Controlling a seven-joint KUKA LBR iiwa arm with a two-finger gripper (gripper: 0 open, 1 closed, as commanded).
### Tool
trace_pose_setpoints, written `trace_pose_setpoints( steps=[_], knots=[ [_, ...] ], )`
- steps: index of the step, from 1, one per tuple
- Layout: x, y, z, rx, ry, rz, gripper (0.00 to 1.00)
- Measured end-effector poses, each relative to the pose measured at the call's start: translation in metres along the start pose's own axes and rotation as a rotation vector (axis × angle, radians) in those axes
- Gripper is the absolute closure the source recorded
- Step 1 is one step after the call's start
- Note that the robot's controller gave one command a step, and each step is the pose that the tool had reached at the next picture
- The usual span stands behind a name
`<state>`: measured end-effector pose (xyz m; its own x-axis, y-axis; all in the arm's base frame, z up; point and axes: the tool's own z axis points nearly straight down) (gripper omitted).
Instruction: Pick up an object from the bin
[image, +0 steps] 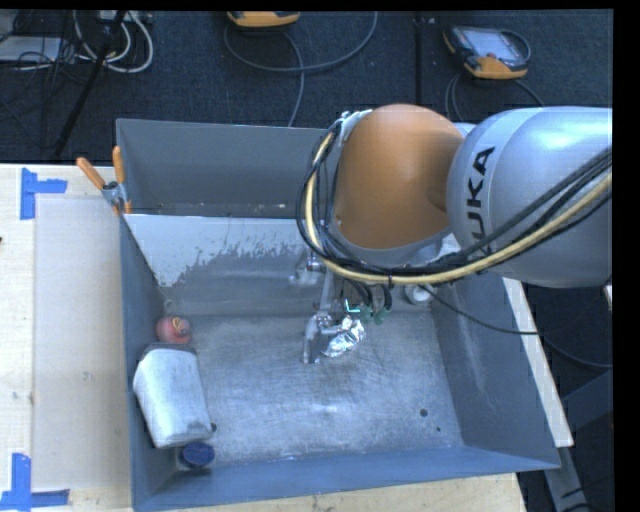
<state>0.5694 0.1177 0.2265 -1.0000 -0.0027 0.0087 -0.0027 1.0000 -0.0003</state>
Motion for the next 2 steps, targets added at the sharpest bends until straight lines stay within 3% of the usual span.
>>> trace_pose_setpoints(
  steps=[1,2],
  knots=[
    [-0.020,-0.090,0.153,-0.005,-0.013,-0.020,0.00],
    [-0.024,-0.104,0.125,-0.001,-0.012,0.068,0.00]
  ],
)
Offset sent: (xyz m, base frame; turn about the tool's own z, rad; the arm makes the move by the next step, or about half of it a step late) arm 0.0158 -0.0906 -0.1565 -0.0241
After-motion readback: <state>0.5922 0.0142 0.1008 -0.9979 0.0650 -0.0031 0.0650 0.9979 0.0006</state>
